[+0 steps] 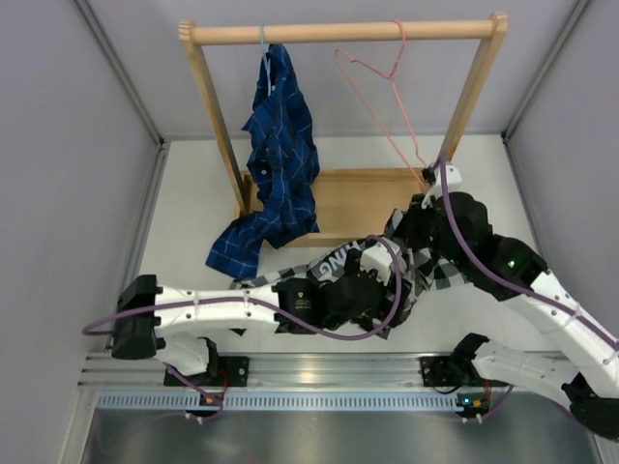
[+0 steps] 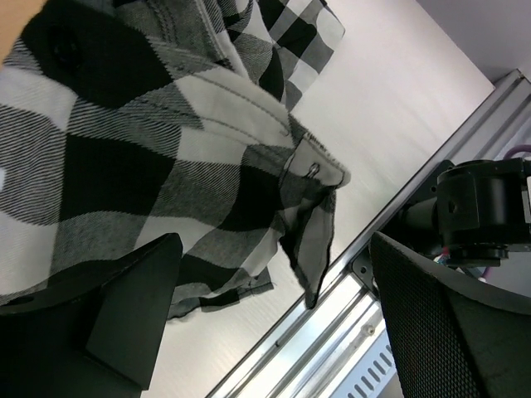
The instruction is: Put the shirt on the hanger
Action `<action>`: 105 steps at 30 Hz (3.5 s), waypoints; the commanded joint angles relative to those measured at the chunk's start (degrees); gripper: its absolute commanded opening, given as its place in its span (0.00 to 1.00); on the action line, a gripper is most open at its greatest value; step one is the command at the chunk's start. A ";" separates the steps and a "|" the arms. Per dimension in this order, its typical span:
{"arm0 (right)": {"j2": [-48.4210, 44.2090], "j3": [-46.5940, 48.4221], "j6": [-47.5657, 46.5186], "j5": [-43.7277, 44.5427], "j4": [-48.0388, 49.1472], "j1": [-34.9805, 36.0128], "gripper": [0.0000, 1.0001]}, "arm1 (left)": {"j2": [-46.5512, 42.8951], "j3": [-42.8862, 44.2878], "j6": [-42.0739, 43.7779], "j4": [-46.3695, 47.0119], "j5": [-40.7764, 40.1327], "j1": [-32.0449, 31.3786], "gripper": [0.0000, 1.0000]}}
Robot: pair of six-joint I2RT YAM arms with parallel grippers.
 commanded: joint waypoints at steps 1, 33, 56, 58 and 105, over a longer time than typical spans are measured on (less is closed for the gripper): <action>-1.27 -1.68 1.94 -3.59 7.38 0.59 0.00 | 0.58 -1.16 -2.41 8.65 0.34 -0.27 0.98; -5.21 -29.08 8.26 -16.26 19.43 0.77 0.58 | -40.02 -25.43 -23.51 -21.13 -30.59 0.87 0.98; 11.31 -28.05 -5.01 -17.76 26.65 -5.65 0.58 | -29.48 -21.38 -16.39 -20.95 -24.35 0.87 0.98; 9.55 -28.57 -5.53 -16.97 26.65 -5.73 0.60 | -29.21 -21.38 -16.48 -20.95 -24.26 0.87 0.98; -3.33 15.90 -12.33 -35.44 -7.66 -5.91 0.05 | -28.60 -0.99 26.95 8.92 -12.04 0.87 0.98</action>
